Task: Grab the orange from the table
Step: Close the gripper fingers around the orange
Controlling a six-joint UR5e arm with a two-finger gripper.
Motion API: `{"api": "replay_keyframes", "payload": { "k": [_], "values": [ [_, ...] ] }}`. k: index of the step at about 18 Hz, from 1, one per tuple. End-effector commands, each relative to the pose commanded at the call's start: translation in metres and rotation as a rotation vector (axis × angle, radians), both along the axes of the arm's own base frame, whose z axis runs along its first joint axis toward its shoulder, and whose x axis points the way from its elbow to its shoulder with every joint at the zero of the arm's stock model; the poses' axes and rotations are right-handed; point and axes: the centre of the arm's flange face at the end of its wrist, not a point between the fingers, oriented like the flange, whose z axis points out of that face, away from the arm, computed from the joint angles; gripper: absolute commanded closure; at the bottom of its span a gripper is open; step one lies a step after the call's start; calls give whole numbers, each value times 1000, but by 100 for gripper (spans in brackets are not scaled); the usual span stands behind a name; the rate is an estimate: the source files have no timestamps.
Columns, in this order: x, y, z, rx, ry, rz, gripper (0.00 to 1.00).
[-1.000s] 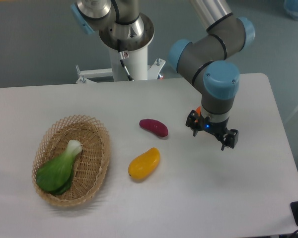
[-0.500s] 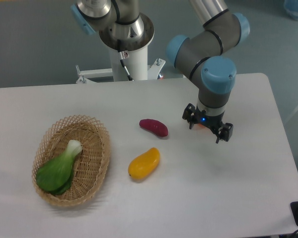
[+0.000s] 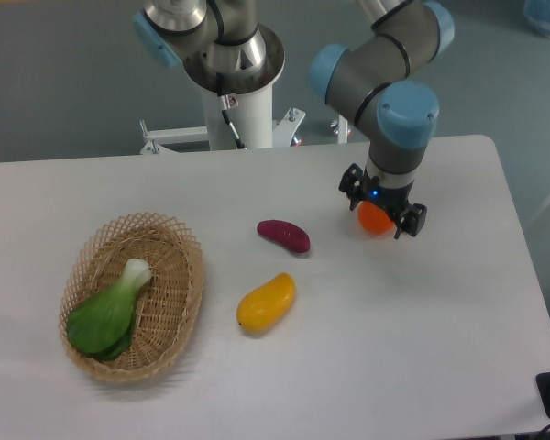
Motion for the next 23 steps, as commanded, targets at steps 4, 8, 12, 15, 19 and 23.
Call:
{"api": "replay_keyframes", "payload": {
  "k": [4,8,12,15,19,23],
  "values": [
    [11,-6,-13,-22,-24,-8,0],
    [14,-17,-23,-29,-48,-34,0],
    [17,-26,-31,-52,-56,-84,0],
    [21,-28,-37,-68,-62,-84,0],
    [10,-38,-34,-54,-29,-60,0],
    [0,-36,-32,-43,-2,-64,0]
  ]
}}
